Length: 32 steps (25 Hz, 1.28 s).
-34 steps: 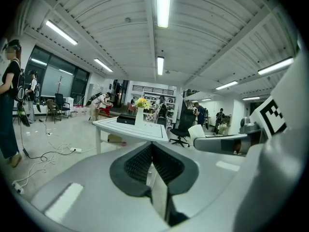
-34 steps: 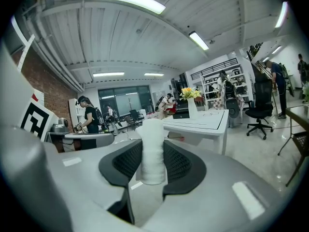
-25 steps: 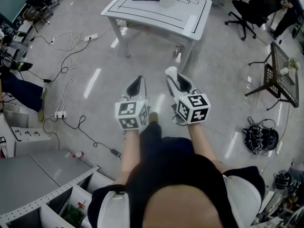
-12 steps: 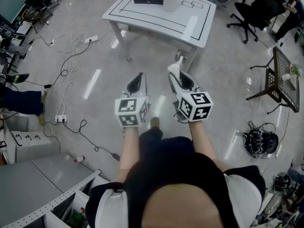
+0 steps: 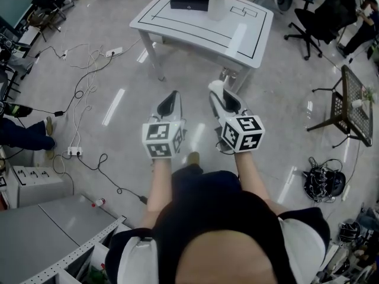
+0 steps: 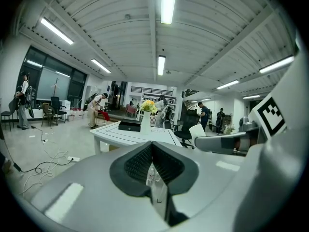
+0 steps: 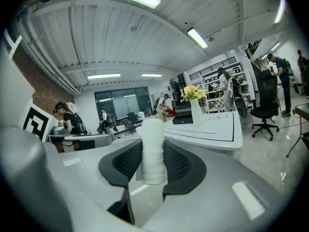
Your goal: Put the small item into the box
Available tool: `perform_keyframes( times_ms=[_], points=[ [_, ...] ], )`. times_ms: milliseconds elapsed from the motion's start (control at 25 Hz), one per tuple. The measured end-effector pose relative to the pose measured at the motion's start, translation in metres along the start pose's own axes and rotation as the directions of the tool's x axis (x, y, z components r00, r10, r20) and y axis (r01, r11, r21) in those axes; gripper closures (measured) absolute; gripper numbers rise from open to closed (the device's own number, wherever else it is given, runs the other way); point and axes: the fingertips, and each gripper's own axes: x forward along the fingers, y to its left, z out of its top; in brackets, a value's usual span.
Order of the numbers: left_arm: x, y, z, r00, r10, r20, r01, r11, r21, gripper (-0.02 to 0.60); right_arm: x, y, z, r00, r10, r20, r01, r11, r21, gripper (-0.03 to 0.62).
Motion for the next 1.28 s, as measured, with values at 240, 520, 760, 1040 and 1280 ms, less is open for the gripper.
perform_keyframes(
  times_ms=[240, 520, 760, 1040, 1280],
  points=[
    [0.010, 0.017, 0.004, 1.000, -0.004, 0.003, 0.004, 1.000, 0.002, 0.572, 0.018, 0.001, 0.004, 1.000, -0.007, 0.006, 0.007, 1.000, 0.004, 0.457],
    [0.020, 0.035, 0.006, 1.000, -0.018, 0.002, 0.018, 1.000, 0.010, 0.572, 0.033, 0.002, 0.005, 0.999, -0.030, 0.016, 0.030, 0.999, 0.013, 0.457],
    [0.024, 0.045, 0.001, 0.999, -0.037, -0.004, 0.037, 0.999, 0.003, 0.572, 0.040, 0.006, 0.002, 0.999, -0.047, 0.016, 0.047, 0.999, 0.016, 0.457],
    [0.023, 0.051, 0.000, 0.999, -0.044, -0.005, 0.044, 0.999, -0.017, 0.572, 0.042, 0.005, 0.000, 0.998, -0.061, 0.008, 0.060, 0.997, 0.038, 0.457],
    [0.023, 0.055, -0.008, 0.999, -0.040, -0.021, 0.039, 0.999, -0.032, 0.572, 0.046, 0.006, -0.005, 0.998, -0.061, -0.013, 0.062, 0.998, 0.032, 0.457]
  ],
)
